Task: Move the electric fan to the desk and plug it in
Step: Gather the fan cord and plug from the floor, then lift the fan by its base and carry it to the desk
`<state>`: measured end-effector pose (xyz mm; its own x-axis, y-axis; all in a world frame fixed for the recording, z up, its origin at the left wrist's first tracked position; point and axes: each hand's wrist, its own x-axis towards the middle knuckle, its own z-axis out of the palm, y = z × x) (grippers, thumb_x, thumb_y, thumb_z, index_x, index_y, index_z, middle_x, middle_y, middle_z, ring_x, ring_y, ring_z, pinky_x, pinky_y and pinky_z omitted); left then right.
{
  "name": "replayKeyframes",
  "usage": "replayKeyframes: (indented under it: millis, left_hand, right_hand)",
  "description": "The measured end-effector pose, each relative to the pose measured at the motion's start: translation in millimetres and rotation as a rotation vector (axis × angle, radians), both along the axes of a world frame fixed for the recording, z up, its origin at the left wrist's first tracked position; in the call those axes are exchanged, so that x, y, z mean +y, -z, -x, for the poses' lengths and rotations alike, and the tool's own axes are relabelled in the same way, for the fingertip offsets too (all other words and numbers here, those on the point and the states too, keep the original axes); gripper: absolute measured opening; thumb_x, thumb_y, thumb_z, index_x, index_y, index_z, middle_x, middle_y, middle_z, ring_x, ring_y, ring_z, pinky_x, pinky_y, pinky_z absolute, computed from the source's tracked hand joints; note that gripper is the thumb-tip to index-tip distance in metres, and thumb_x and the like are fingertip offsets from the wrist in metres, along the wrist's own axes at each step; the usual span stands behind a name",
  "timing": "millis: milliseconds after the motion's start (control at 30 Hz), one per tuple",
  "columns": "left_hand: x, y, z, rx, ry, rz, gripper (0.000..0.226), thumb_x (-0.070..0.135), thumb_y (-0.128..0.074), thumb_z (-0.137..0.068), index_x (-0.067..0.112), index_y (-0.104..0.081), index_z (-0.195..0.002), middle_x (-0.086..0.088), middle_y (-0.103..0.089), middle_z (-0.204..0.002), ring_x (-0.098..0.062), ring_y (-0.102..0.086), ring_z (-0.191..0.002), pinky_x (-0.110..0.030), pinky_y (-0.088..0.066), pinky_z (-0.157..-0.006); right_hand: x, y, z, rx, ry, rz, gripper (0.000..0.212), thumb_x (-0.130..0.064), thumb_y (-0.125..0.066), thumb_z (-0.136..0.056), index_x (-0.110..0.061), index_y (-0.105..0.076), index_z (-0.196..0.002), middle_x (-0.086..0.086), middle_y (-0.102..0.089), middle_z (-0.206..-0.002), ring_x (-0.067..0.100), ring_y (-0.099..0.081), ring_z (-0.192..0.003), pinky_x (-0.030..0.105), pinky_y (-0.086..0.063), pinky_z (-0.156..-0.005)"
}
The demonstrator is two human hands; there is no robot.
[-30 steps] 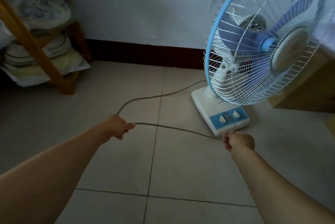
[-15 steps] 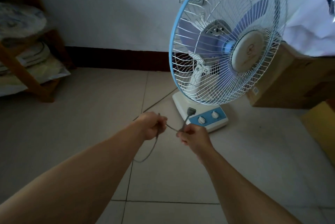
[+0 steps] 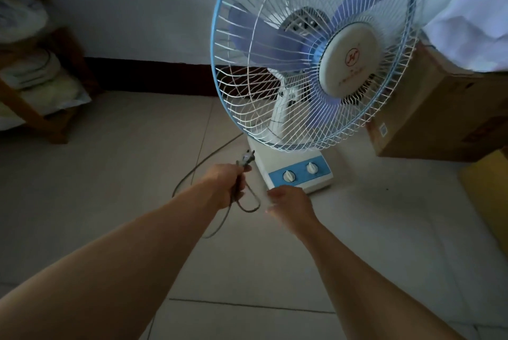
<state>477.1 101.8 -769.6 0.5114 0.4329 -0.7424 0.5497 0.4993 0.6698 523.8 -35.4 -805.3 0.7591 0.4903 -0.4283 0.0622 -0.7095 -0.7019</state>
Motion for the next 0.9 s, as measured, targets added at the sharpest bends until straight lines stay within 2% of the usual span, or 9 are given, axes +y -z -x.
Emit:
replayKeyframes:
  millis: [100,267,367,433,533,633,733,800,900]
  left_hand:
    - [0,12,-7,-0.069,0.008,-0.008,0.028,0.018,-0.033,-0.101,0.018,-0.048,-0.078,0.003,-0.04,-0.056,-0.002,-0.036,-0.025,-0.016,-0.029,-0.04]
    - [2,34,-26,-0.135,-0.052,-0.085,0.025,0.019,-0.035,-0.101,0.016,-0.047,-0.08,0.008,-0.03,-0.031,-0.004,-0.024,-0.022,-0.013,-0.021,-0.037]
    - [2,48,-42,-0.119,-0.072,-0.162,0.01,0.01,-0.043,-0.097,0.014,-0.052,-0.095,0.003,-0.034,-0.045,-0.005,-0.028,-0.03,-0.015,-0.022,-0.033]
    - [1,55,-51,-0.107,-0.095,-0.172,0.017,0.002,-0.044,-0.093,0.014,-0.055,-0.1,0.001,-0.036,-0.051,-0.007,-0.029,-0.033,-0.016,-0.023,-0.033]
    - [-5,63,-64,-0.129,-0.147,-0.139,0.023,0.004,-0.041,-0.095,0.015,-0.061,-0.088,0.005,-0.035,-0.038,-0.004,-0.03,-0.025,-0.014,-0.024,-0.033]
    - [-9,72,-71,-0.146,-0.228,-0.107,0.024,0.01,-0.039,-0.098,0.017,-0.058,-0.087,-0.001,-0.047,-0.049,-0.006,-0.036,-0.029,-0.015,-0.026,-0.034]
    - [-8,80,-71,-0.142,-0.263,-0.098,0.019,0.013,-0.038,-0.099,0.019,-0.055,-0.091,-0.002,-0.066,-0.052,-0.008,-0.042,-0.032,-0.016,-0.029,-0.034]
    - [-5,85,-71,-0.133,-0.254,-0.13,0.023,0.005,-0.037,-0.097,0.019,-0.055,-0.101,-0.005,-0.067,-0.064,-0.004,-0.041,-0.027,-0.013,-0.029,-0.032]
    - [2,94,-72,-0.096,-0.185,-0.248,0.034,-0.004,-0.038,-0.093,0.015,-0.059,-0.111,-0.006,-0.065,-0.068,-0.002,-0.037,-0.025,-0.011,-0.029,-0.029]
  right_hand:
    - [-17,12,-20,-0.029,0.127,0.047,0.051,-0.021,-0.071,-0.08,-0.014,-0.057,-0.129,0.004,-0.06,-0.13,0.019,-0.057,-0.118,0.016,-0.036,-0.081]
    - [-29,33,-53,0.037,0.332,-0.014,0.067,-0.022,-0.078,-0.075,-0.014,-0.049,-0.135,0.008,-0.052,-0.134,0.023,-0.054,-0.12,0.025,-0.042,-0.086]
    - [-30,44,-75,-0.046,0.375,0.023,0.074,-0.028,-0.081,-0.07,-0.016,-0.047,-0.135,0.012,-0.046,-0.134,0.028,-0.047,-0.124,0.033,-0.046,-0.093]
    - [-30,50,-90,-0.098,0.397,0.076,0.079,-0.032,-0.082,-0.068,-0.017,-0.044,-0.136,0.013,-0.043,-0.133,0.031,-0.042,-0.126,0.033,-0.044,-0.091]
    - [-26,60,-109,-0.115,0.404,0.106,0.088,-0.04,-0.083,-0.062,-0.018,-0.042,-0.136,0.012,-0.049,-0.133,0.032,-0.045,-0.125,0.037,-0.044,-0.099]
    - [-22,69,-116,-0.039,0.397,0.096,0.09,-0.046,-0.084,-0.057,-0.016,-0.044,-0.132,0.01,-0.052,-0.132,0.03,-0.049,-0.123,0.045,-0.042,-0.104]
    - [-20,74,-114,-0.05,0.413,0.154,0.093,-0.053,-0.084,-0.052,-0.016,-0.046,-0.129,0.011,-0.051,-0.13,0.031,-0.049,-0.122,0.045,-0.043,-0.103]
    - [-18,75,-110,-0.049,0.434,0.164,0.097,-0.055,-0.083,-0.054,-0.015,-0.044,-0.133,0.013,-0.047,-0.133,0.032,-0.043,-0.125,0.044,-0.042,-0.104]
    - [-11,75,-105,-0.022,0.453,0.192,0.097,-0.06,-0.077,-0.062,-0.011,-0.038,-0.136,0.016,-0.039,-0.136,0.033,-0.036,-0.128,0.041,-0.044,-0.1]
